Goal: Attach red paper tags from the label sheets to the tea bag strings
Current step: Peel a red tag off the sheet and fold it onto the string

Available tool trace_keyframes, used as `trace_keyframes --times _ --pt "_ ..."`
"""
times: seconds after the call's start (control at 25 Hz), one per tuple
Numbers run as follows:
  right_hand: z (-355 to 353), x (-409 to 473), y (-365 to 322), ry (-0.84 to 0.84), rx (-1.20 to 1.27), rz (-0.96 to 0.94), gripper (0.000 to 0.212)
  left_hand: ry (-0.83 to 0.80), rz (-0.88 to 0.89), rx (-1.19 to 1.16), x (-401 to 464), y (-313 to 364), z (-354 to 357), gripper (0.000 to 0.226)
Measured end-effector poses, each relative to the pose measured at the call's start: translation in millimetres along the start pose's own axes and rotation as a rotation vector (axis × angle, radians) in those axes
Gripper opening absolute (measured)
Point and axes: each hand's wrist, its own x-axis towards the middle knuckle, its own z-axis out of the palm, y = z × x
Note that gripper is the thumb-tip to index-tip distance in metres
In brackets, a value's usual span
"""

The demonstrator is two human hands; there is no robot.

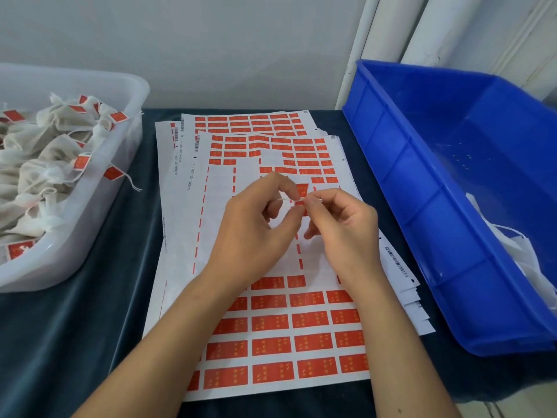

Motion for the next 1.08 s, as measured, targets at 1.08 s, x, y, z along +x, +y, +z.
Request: trace_keyframes --times 1.08 --pt "0 0 -1 0.042 -0.055 -0.120 0.011 -0.140 -0.227 -0.125 12 -14 -13 0.007"
